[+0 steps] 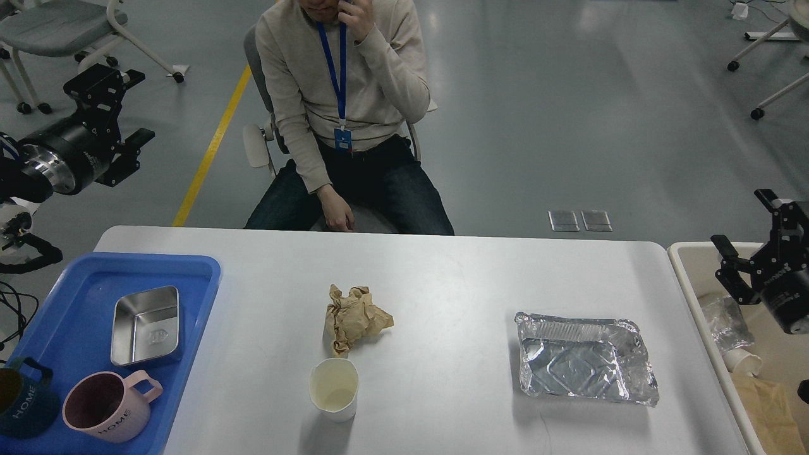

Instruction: Tidy desktop

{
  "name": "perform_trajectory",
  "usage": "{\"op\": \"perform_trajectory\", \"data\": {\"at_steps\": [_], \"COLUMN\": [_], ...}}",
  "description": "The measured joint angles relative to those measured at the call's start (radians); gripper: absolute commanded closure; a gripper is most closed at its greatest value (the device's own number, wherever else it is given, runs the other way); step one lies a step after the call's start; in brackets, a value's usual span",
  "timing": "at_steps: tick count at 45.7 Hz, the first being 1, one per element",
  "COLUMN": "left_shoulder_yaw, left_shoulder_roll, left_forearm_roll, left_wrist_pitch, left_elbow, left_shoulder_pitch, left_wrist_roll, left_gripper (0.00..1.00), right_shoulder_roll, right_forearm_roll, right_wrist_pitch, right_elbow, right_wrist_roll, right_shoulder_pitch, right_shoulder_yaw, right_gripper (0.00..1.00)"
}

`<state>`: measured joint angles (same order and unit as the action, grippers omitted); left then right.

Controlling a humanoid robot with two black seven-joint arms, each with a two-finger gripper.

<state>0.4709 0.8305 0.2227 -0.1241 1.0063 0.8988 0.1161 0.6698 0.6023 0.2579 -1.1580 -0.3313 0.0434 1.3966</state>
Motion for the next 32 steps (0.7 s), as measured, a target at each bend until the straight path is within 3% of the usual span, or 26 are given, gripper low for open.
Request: {"op": "perform_trajectory", "data": {"at_steps": [7, 20, 32], "left_shoulder_yaw": [0.207, 0.475, 0.646], "left_shoulder_roll": [-0.066, -0.194, -0.302], "left_forearm_roll": [-0.223, -0.262, -0.263], "left_wrist_pitch": [-0.004, -0.013, -0.111], "left_elbow": [-0.010, -0.011, -0.009], "left_shoulder_pitch": [-0.124, -0.347, -0.528], "left_wrist_roll": [-0.034, -0.053, -0.059], "left_gripper": [0.03, 0.03, 0.03], "right_shoulder_roll": [0.097, 0.308, 0.402], "right_forearm_roll": [0.034, 0.276, 0.502], "right_wrist_pitch": [0.000, 0.000, -0.003], "right_elbow": [-0.002, -0.004, 0.030], "right_wrist_roll": [0.001, 0.001, -0.012], "right_shoulder_pitch": [0.043, 0.144, 0.222], "right_shoulder_yaw": [-0.091, -0.303, -0.424], "right_gripper": [0.00, 0.00, 0.00]}}
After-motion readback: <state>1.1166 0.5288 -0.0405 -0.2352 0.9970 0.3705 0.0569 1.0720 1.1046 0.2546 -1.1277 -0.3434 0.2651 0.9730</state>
